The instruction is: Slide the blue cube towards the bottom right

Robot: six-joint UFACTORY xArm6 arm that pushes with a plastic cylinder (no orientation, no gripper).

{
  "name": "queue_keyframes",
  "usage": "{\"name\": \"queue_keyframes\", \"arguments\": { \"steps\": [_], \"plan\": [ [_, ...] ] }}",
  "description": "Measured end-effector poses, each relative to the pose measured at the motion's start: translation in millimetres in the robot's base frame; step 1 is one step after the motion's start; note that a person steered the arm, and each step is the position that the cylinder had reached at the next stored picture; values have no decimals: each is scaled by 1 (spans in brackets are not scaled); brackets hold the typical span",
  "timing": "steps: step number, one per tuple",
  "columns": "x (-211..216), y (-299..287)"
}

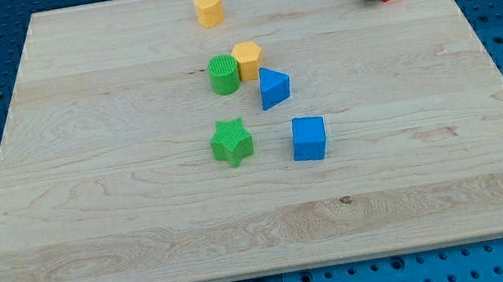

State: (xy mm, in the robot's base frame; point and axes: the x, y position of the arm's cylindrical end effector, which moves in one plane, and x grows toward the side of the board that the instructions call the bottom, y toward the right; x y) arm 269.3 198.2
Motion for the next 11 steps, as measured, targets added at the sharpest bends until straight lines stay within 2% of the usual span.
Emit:
{"name": "queue_keyframes", "arguments": {
  "steps": [2, 4, 6, 7, 8, 9, 11],
  "plan": [
    [-4, 31],
    [30, -26],
    [38, -27],
    [81, -50],
    [107, -128],
    [110, -189],
    [174, -199]
  ]
}}
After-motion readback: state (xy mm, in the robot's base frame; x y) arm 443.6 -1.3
